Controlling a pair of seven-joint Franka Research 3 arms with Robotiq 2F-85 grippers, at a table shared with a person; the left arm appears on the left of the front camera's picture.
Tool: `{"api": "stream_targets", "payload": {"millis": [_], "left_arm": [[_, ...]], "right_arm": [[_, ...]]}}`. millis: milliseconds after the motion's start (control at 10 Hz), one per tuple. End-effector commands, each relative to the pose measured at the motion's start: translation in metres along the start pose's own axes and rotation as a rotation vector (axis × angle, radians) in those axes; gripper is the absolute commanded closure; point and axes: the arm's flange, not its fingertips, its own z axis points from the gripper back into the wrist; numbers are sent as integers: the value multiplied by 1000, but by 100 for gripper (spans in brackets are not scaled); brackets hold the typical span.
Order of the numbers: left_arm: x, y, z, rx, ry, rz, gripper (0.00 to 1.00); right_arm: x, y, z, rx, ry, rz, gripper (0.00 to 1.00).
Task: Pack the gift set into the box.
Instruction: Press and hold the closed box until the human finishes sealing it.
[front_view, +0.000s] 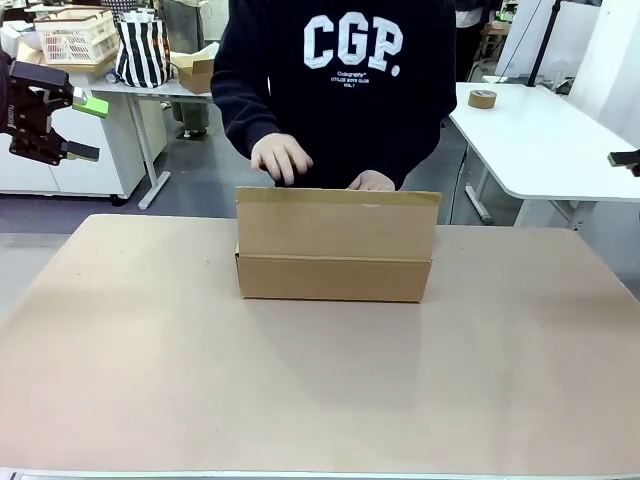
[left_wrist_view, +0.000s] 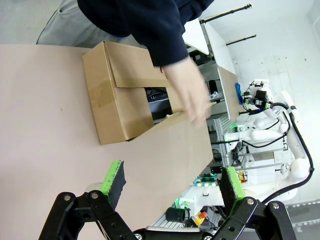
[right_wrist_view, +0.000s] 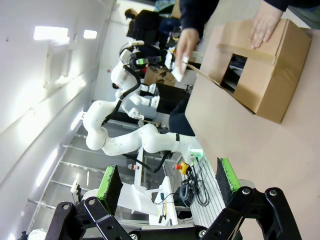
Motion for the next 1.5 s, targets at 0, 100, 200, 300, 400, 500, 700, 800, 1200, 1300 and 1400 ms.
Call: {"api": "stream_targets", "payload": {"millis": [0, 100, 200, 300, 400, 500, 700, 800, 1200, 1300, 1400], "left_arm": [[0, -4, 2, 7, 8, 13, 0], [0, -4, 2, 7, 8, 13, 0], [0, -4, 2, 7, 8, 13, 0], [0, -4, 2, 7, 8, 13, 0], [0, -4, 2, 7, 8, 13, 0], [0, -4, 2, 7, 8, 13, 0], [0, -4, 2, 7, 8, 13, 0], [0, -4, 2, 7, 8, 13, 0], [0, -4, 2, 7, 8, 13, 0], [0, -4, 2, 7, 8, 13, 0], [0, -4, 2, 7, 8, 13, 0]], "right_arm": [[-3, 1, -3, 0, 4, -4, 0], [-3, 1, -3, 0, 4, -4, 0], [-3, 1, -3, 0, 4, -4, 0], [-3, 1, -3, 0, 4, -4, 0], [-3, 1, -3, 0, 4, -4, 0], [-3, 1, -3, 0, 4, -4, 0], [-3, 1, -3, 0, 4, -4, 0], [-3, 1, -3, 0, 4, -4, 0], [-3, 1, -3, 0, 4, -4, 0], [-3, 1, -3, 0, 4, -4, 0], [-3, 1, -3, 0, 4, -4, 0]]}}
